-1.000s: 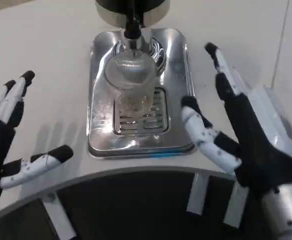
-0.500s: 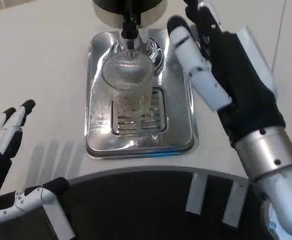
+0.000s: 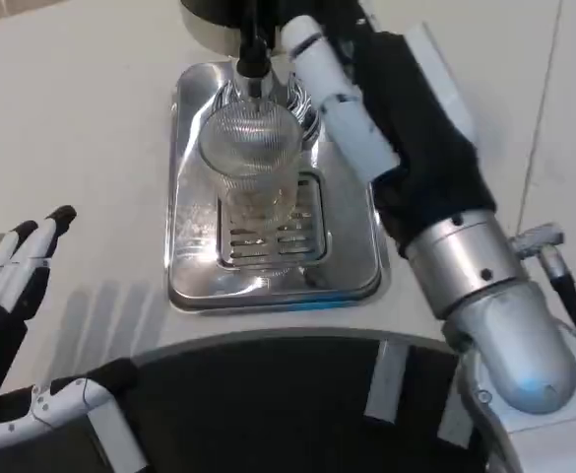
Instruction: Grasp the cup under the faucet to collect the drink, then remove the cup.
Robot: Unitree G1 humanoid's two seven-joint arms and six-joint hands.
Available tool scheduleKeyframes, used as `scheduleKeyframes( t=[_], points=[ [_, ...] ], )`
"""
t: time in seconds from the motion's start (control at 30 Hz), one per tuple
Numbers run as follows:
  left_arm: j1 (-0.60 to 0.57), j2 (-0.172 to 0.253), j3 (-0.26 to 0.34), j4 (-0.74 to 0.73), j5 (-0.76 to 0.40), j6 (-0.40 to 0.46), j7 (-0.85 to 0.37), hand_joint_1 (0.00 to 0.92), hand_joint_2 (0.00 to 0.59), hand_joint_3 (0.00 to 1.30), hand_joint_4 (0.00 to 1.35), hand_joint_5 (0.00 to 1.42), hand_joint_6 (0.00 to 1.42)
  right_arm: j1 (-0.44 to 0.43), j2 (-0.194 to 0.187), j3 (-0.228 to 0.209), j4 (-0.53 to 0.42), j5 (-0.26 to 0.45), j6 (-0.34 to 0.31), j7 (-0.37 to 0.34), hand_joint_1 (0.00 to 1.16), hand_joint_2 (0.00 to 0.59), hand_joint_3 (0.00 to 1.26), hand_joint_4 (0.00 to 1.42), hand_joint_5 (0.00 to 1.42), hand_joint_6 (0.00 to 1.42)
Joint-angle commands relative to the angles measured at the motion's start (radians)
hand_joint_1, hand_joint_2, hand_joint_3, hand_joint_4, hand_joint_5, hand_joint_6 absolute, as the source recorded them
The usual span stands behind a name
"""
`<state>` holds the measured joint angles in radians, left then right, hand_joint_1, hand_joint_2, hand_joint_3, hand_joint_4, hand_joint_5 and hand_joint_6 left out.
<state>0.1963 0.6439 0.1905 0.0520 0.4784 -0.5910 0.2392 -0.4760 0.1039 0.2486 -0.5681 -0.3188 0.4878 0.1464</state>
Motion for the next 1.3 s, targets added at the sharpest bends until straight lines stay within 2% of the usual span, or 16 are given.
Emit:
scheduleKeyframes(
  t=[0.03, 0.13, 0.3, 0.8, 1.17, 1.3],
  points=[
    [0.007, -0.009, 0.013, 0.005, -0.009, 0.002, -0.014, 0.0, 0.101, 0.0, 0.0, 0.0, 0.0, -0.015, 0.006, 0.046, -0.004, 0.016, -0.022, 0.0, 0.07, 0.521, 0.0, 0.0, 0.0, 0.0],
    [0.008, -0.011, 0.013, 0.007, -0.009, 0.002, -0.015, 0.0, 0.101, 0.0, 0.0, 0.0, 0.0, -0.015, 0.0, 0.074, -0.015, 0.002, -0.017, -0.004, 0.07, 0.521, 0.0, 0.0, 0.0, 0.0],
    [0.004, -0.014, 0.016, 0.01, -0.009, 0.005, -0.014, 0.0, 0.102, 0.0, 0.0, 0.0, 0.0, -0.015, 0.0, 0.086, -0.011, -0.012, -0.012, -0.016, 0.06, 0.522, 0.0, 0.0, 0.0, 0.0],
    [0.009, -0.021, 0.024, 0.024, -0.01, 0.002, -0.01, 0.0, 0.105, 0.0, 0.0, 0.0, 0.0, -0.059, 0.007, 0.072, 0.064, 0.01, -0.034, -0.034, 0.05, 0.522, 0.0, 0.0, 0.0, 0.0],
    [-0.003, -0.025, 0.023, 0.052, -0.014, -0.011, -0.011, 0.0, 0.11, 0.0, 0.0, 0.0, 0.0, -0.088, -0.009, 0.087, 0.112, 0.047, -0.033, -0.001, 0.05, 0.522, 0.0, 0.0, 0.0, 0.0],
    [-0.008, -0.026, 0.021, 0.06, -0.017, -0.015, -0.01, 0.0, 0.111, 0.0, 0.0, 0.0, 0.0, -0.103, -0.012, 0.116, 0.113, 0.04, -0.017, 0.015, 0.04, 0.522, 0.0, 0.0, 0.0, 0.0]
  ],
)
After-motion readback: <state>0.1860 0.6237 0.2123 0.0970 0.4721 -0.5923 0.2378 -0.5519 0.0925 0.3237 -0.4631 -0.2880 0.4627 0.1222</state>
